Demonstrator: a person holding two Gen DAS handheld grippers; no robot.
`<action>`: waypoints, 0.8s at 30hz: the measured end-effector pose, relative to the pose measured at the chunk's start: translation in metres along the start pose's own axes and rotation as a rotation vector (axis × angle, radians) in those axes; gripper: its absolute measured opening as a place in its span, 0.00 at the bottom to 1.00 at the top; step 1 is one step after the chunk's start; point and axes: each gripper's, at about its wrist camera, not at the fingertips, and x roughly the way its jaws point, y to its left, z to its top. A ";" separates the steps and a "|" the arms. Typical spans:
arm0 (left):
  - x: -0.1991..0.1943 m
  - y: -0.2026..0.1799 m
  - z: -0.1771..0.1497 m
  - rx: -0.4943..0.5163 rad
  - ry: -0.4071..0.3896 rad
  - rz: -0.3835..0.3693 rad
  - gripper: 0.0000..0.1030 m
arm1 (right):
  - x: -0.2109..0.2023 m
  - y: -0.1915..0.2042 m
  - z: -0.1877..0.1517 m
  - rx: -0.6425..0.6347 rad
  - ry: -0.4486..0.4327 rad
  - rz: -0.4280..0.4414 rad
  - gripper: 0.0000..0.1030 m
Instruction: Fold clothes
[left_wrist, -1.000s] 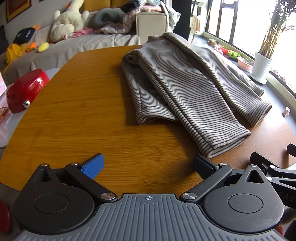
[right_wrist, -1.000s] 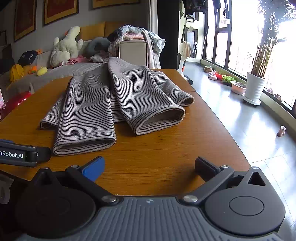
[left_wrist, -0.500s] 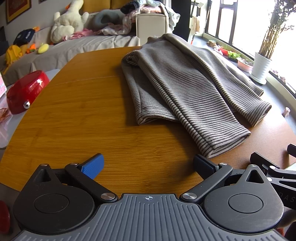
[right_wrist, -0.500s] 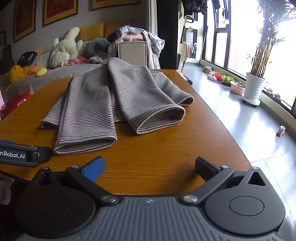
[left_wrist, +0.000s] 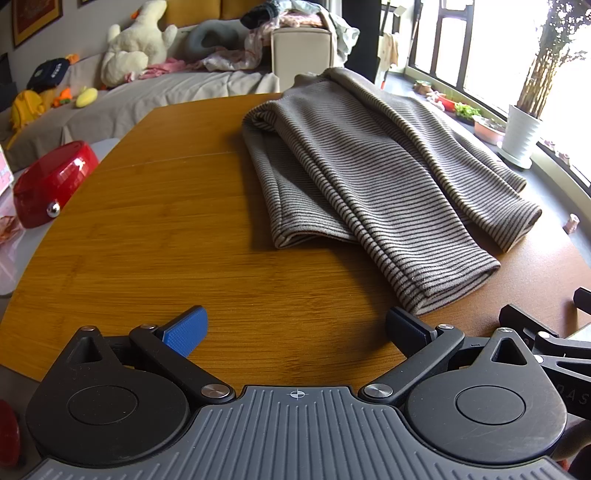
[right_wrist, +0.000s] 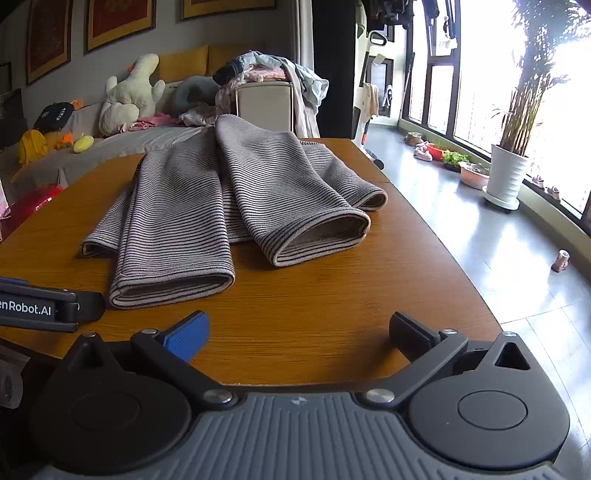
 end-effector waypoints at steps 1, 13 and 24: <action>0.000 0.000 0.000 0.000 -0.001 0.000 1.00 | 0.000 0.000 0.000 0.001 0.000 0.001 1.00; 0.002 -0.001 0.001 0.000 -0.002 0.000 1.00 | -0.003 -0.001 -0.001 0.002 -0.006 0.008 1.00; 0.002 -0.001 0.001 -0.001 -0.003 0.003 1.00 | -0.004 0.001 -0.002 -0.010 -0.003 -0.002 1.00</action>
